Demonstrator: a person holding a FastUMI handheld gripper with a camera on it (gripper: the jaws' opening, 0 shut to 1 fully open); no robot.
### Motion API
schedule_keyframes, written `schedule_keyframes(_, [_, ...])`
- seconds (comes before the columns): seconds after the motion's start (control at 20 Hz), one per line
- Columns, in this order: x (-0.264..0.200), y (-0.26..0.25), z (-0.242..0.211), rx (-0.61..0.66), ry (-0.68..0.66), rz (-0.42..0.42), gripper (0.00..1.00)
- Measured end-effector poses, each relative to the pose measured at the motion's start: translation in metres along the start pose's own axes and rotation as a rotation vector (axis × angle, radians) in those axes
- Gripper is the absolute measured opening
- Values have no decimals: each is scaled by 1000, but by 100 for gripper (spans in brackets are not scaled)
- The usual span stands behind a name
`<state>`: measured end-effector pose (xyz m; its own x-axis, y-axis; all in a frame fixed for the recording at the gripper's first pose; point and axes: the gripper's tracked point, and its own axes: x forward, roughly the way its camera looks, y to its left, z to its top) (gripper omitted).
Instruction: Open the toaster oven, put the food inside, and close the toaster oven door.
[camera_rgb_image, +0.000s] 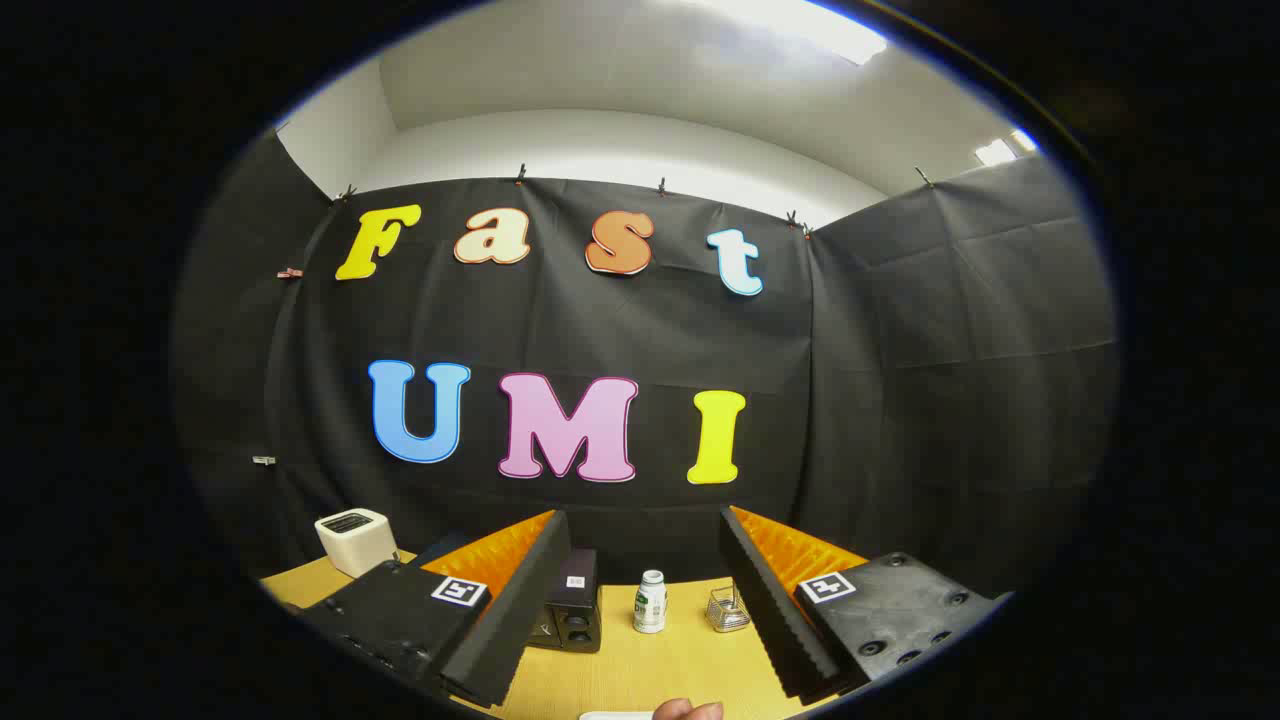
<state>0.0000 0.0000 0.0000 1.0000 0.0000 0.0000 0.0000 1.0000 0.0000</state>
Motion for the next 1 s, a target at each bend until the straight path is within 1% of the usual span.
schedule_keyframes(0.3, [-5, 5, -5, 1, 46, 13, 97])
schedule_keyframes(0.6, [-11, 9, 0, 19, 51, 20, 97])
schedule_keyframes(1.0, [-12, 16, 0, 12, 60, 17, 97])
